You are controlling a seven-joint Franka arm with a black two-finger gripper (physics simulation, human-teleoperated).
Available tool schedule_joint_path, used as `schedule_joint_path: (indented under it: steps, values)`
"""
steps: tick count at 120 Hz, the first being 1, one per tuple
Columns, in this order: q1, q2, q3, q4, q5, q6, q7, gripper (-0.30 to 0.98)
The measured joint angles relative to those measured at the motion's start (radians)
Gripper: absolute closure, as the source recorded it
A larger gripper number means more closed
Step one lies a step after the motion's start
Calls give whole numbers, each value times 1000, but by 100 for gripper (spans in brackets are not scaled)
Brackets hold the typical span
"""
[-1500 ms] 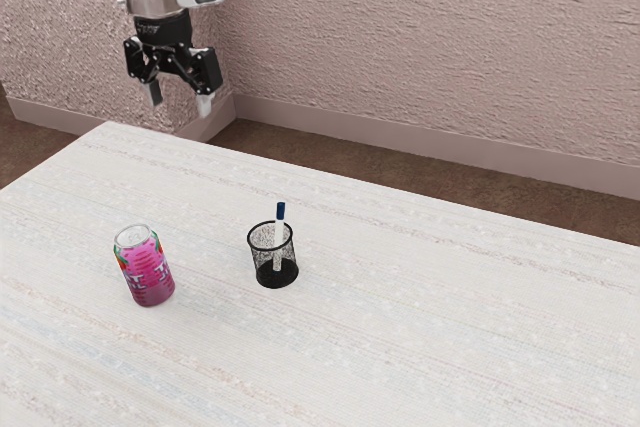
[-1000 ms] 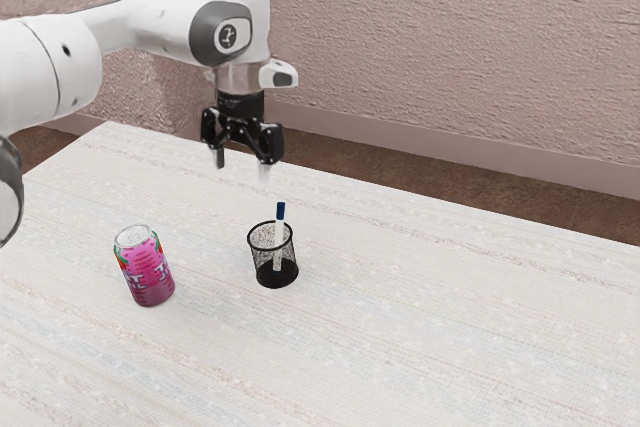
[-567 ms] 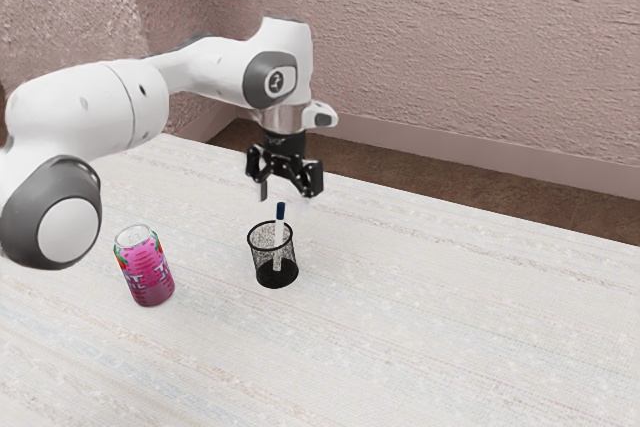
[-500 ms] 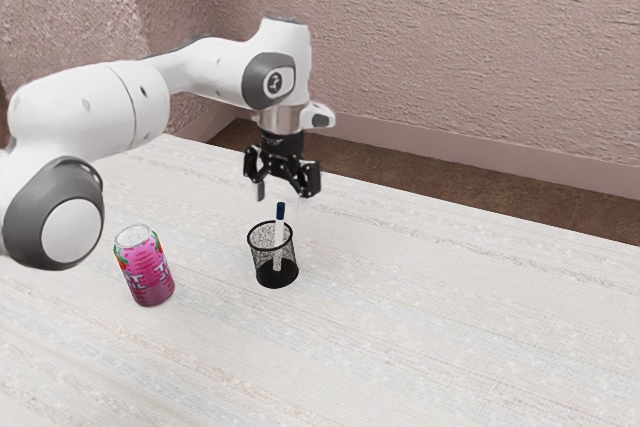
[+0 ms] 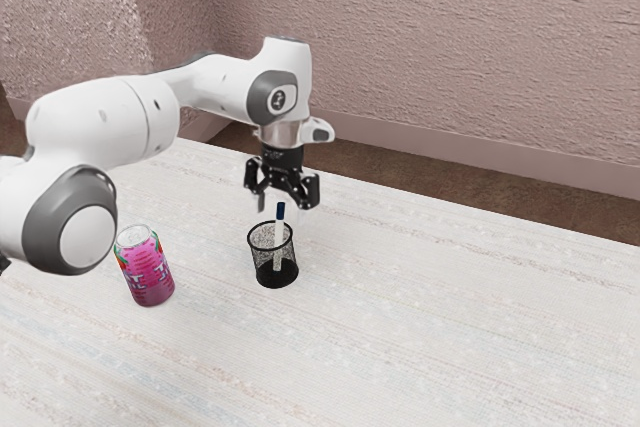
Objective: Take the marker out of the pen holder and place it to the left of the pen holder.
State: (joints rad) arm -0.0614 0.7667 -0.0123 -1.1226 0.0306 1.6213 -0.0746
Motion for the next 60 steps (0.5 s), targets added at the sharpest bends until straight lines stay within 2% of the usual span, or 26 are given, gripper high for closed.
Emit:
schedule_joint_path:
  steps: [6, 21, 32, 60]
  values:
    - [-1, 7, 0, 11, 0, 3, 0, 2]
    - [-1, 11, -3, 17, -2, 8, -1, 26]
    - [-1, 11, -4, 19, -3, 9, -2, 38]
    - [-1, 9, -4, 14, -3, 3, -3, 51]
